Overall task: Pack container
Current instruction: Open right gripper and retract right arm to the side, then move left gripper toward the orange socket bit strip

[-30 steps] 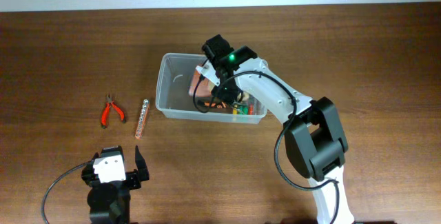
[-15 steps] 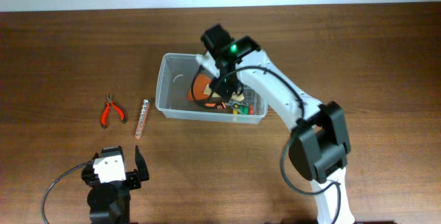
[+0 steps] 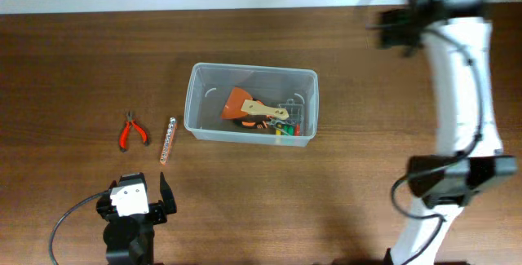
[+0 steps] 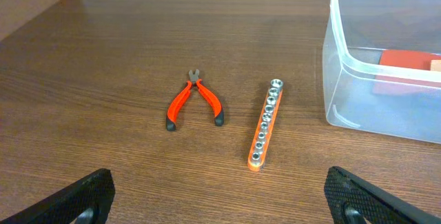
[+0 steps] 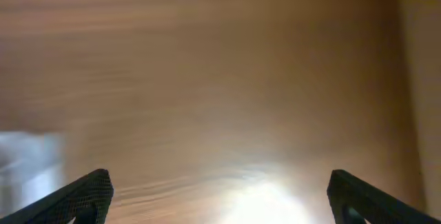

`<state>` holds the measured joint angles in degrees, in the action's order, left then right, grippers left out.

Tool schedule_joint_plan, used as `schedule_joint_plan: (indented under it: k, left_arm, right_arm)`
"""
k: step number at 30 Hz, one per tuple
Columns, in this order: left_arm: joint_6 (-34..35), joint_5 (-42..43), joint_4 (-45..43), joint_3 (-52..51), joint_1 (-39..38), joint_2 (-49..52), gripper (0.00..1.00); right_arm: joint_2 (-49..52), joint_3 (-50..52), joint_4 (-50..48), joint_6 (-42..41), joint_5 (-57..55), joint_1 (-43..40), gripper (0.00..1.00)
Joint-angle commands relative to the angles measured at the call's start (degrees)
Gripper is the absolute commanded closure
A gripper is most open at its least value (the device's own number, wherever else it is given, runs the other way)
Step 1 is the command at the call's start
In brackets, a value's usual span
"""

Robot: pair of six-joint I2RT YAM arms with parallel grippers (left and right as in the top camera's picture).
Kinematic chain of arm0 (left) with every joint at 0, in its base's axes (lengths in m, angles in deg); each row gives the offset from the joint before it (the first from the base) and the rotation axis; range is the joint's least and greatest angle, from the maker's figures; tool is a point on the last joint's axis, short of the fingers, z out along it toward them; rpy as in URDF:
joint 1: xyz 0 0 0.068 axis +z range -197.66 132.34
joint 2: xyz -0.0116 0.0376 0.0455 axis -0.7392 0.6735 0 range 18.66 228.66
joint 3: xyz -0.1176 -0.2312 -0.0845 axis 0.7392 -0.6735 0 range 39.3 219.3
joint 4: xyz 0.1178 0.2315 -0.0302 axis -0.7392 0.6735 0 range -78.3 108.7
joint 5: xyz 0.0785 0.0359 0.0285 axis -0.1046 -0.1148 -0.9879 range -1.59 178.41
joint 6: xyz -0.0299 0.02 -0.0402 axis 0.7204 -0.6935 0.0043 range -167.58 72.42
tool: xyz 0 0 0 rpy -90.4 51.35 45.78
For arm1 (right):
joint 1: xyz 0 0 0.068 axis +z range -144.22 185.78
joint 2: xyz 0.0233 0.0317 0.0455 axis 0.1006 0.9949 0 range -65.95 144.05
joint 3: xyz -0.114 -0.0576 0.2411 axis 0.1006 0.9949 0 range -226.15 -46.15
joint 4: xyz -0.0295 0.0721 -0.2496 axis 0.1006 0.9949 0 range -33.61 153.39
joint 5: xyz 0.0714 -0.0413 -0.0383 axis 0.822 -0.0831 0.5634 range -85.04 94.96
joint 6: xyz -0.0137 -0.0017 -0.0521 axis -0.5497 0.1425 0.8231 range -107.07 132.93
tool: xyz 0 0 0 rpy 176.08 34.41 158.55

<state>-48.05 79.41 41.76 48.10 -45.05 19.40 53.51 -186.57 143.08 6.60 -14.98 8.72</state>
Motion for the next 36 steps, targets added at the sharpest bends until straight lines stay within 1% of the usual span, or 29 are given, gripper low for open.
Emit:
schedule_joint_plan:
  k: [1,6,9,12,27,30,32,34,36]
  left_arm:
    - [-1.1,0.2,-0.3,-0.5,0.3,-0.4,0.01]
    - [-1.1,0.2,-0.3,-0.5,0.3,-0.4,0.01]
    - [-1.1,0.2,-0.3,-0.5,0.3,-0.4,0.01]
    - [-1.1,0.2,-0.3,-0.5,0.3,-0.4,0.01]
    - [-1.1,0.6,-0.7,-0.5,0.3,-0.4,0.01]
    - [-1.1,6.0,-2.5,-0.2,0.3,-0.4,0.01]
    - [0.5,8.2,-2.2,0.8,0.3,0.2,0.01]
    - [1.3,8.2,-0.8,3.2,0.3,2.1,0.01]
    - [1.3,7.2,1.3,7.1,0.3,6.1,0.01]
  right_arm:
    - [-0.1,0.2,1.0,-2.8,1.2,-12.4,0.01]
    - [-0.1,0.2,1.0,-2.8,11.6,-21.8,0.01]
    - [-0.1,0.2,1.2,-2.8,16.7,-25.7,0.01]
    - [-0.1,0.2,1.7,-2.8,19.8,-27.4,0.01]
    - [-0.1,0.2,2.7,-2.8,19.7,-27.4,0.01]
    - [-0.1,0.2,2.7,-2.8,19.8,-27.4,0.01]
    - [-0.1,0.2,2.7,-2.8,19.7,-27.4,0.01]
    - [-0.1,0.2,2.7,-2.8,19.7,-27.4,0.01]
    - [-0.1,0.2,2.7,-2.8,19.7,-27.4,0.01]
